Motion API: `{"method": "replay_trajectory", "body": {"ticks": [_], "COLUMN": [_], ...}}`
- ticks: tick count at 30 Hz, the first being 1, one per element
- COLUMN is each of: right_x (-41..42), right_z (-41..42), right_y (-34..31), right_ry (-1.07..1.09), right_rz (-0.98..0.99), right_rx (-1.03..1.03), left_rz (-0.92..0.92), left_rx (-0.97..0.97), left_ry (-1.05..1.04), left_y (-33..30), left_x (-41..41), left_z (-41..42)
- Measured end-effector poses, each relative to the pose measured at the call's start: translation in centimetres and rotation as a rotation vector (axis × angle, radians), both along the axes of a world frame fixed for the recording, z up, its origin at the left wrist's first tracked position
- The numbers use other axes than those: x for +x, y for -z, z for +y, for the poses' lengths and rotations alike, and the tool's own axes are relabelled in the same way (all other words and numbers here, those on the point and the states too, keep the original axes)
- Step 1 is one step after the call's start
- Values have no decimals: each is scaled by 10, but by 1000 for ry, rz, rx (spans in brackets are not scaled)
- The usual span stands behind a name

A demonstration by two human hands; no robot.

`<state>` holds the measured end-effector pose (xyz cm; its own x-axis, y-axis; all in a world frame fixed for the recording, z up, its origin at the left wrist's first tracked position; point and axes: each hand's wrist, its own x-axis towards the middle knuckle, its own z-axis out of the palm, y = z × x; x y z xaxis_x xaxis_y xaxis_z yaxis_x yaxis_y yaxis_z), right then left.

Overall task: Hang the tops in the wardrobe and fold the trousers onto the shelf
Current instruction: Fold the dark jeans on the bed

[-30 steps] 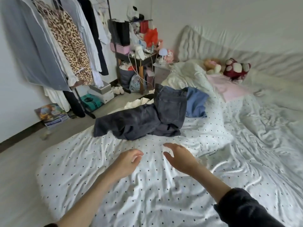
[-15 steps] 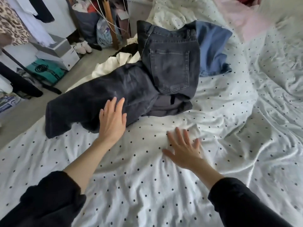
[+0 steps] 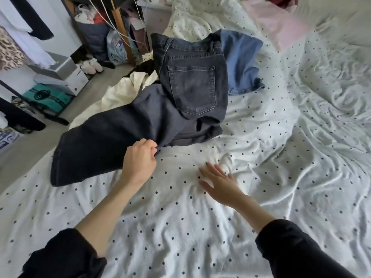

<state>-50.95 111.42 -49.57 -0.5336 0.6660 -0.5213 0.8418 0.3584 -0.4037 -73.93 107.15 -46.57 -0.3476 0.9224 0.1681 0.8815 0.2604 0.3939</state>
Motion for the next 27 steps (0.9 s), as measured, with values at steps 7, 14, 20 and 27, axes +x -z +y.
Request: {"method": "replay_trajectory", "body": {"ticks": [7,14,20,27], "right_x": [60,158,215,300], "right_z": [-39,-97,-140,-181], "right_y": [-69,-101,-114,-113], "right_ry": [720,924,1013,883], "right_rz": [428,397,607,377], "right_rx": [-380,-616,-612,-386], "left_rz": [-129,-234,-170,-240], "left_rx": [-128,-325,-437,-435], "left_ry": [477,647,790,612], "left_y": [-42,-71,-95,-83], "left_x": [130,252,337,355], "left_z": [-70,-161,-204,-234]}}
